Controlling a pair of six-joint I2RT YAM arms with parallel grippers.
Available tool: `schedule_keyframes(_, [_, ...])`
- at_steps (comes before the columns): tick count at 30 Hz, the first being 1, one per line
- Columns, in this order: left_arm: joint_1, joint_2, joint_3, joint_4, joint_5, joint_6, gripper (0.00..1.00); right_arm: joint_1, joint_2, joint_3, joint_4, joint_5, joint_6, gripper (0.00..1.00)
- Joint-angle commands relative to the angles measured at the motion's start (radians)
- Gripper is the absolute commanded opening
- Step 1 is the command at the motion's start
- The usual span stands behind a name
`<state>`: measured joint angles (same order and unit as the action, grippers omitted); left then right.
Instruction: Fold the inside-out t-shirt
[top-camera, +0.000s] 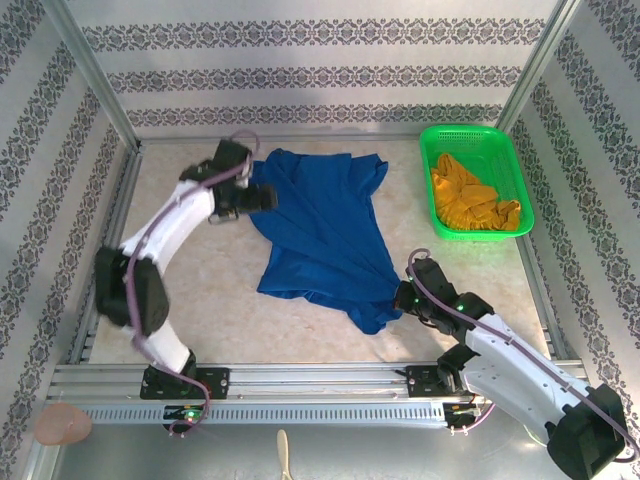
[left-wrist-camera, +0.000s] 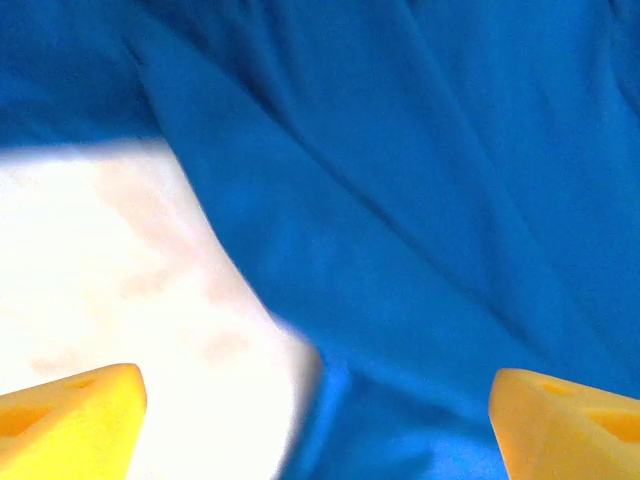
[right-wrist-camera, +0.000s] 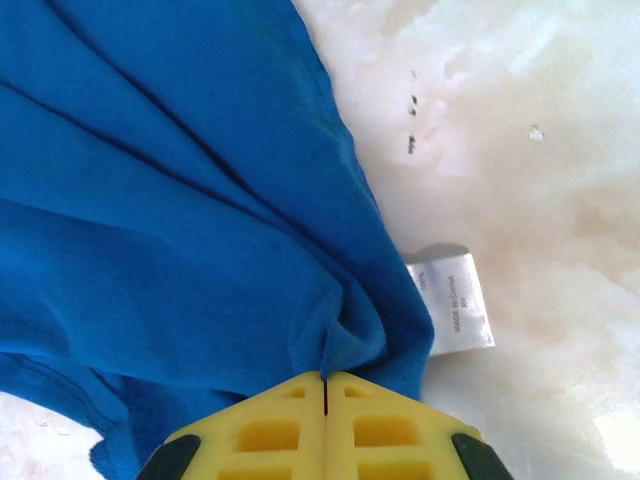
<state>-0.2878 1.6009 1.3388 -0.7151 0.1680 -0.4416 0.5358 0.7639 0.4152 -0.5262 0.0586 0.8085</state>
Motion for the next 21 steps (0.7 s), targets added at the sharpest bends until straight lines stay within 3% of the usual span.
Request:
schedule_keyframes(1, [0.006, -0.138, -0.322, 0.153, 0.048, -0.156, 0.89, -0.021, 0.005, 0.030, 0.013, -0.018, -0.044, 0.00])
schedule_keyframes(5, [-0.108, -0.320, -0.558, 0.242, 0.022, -0.280, 0.89, -0.033, 0.005, 0.028, 0.011, -0.033, -0.061, 0.00])
schedule_keyframes(8, [-0.145, -0.346, -0.644, 0.282, 0.003, -0.326, 0.89, -0.037, 0.008, 0.023, 0.012, -0.048, -0.067, 0.00])
schedule_keyframes(17, [-0.187, -0.193, -0.653, 0.412, 0.008, -0.351, 0.88, -0.038, -0.007, 0.020, -0.001, -0.052, -0.070, 0.00])
schedule_keyframes(21, [-0.198, -0.121, -0.632, 0.451, 0.014, -0.350, 0.74, -0.037, -0.009, 0.023, -0.007, -0.050, -0.069, 0.00])
